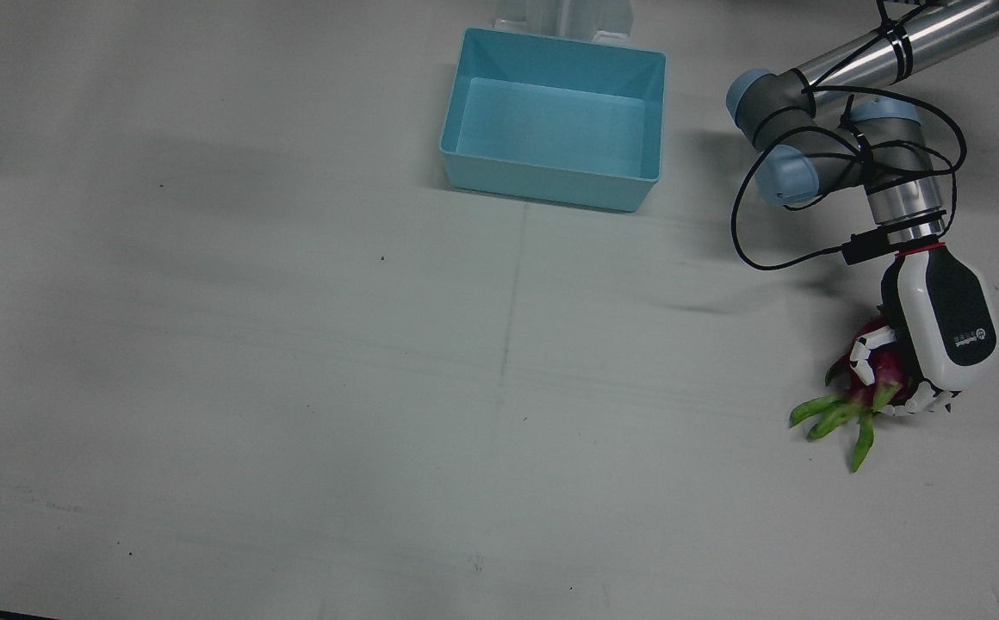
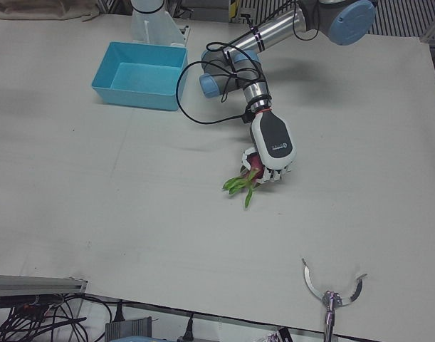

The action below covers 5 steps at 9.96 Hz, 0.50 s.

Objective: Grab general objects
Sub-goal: 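Lift the dragon fruit off the table with the left hand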

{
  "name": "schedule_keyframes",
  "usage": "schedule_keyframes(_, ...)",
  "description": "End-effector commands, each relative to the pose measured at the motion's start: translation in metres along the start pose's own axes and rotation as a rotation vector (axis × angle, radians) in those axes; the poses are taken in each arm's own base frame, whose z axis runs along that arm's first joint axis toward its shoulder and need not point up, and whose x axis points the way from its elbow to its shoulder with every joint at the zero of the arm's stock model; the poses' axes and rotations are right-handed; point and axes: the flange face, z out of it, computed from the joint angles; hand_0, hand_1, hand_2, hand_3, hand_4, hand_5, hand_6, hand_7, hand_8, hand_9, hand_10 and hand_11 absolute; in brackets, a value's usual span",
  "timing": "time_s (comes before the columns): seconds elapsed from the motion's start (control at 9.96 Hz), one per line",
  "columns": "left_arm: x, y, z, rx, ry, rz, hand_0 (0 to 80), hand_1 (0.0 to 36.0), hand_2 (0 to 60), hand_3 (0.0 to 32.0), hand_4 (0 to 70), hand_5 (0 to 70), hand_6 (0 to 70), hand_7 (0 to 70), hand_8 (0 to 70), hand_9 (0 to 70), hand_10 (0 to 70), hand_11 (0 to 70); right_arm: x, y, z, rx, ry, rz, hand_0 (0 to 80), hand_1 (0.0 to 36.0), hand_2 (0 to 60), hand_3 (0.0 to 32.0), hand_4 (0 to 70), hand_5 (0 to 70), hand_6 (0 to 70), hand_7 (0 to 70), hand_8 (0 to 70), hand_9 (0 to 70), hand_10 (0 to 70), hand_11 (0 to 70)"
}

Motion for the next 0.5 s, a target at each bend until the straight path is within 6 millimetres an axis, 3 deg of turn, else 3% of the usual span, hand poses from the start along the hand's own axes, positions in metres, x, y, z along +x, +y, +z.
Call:
schedule_keyframes(0.0,0.046,-0.02,-0.006,0.001,0.036,-0.104,13.7,0.0,60.0,0.0,70.0,70.0,70.0,70.0,70.0,70.0,70.0,70.0,0.0,0.001,0.0,-0.002,0.0,0.0,0.0,0.0,0.0,0.0,0.0,0.0,0.0,0.0,0.0,0.0,0.0,0.0)
schedule_keyframes(0.2,0.097,-0.043,-0.024,-0.053,0.099,-0.258,11.6,0.0,60.0,0.0,70.0,70.0,70.0,70.0,70.0,70.0,70.0,70.0,0.0,0.001,0.0,-0.002,0.0,0.0,0.0,0.0,0.0,0.0,0.0,0.0,0.0,0.0,0.0,0.0,0.0,0.0)
schedule_keyframes(0.4,0.117,-0.05,-0.025,-0.11,0.149,-0.386,5.0,0.0,60.0,0.0,70.0,70.0,70.0,70.0,70.0,70.0,70.0,70.0,0.0,0.001,0.0,-0.002,0.0,-0.001,0.0,0.0,0.0,0.0,0.0,0.0,0.0,0.0,0.0,0.0,0.0,0.0)
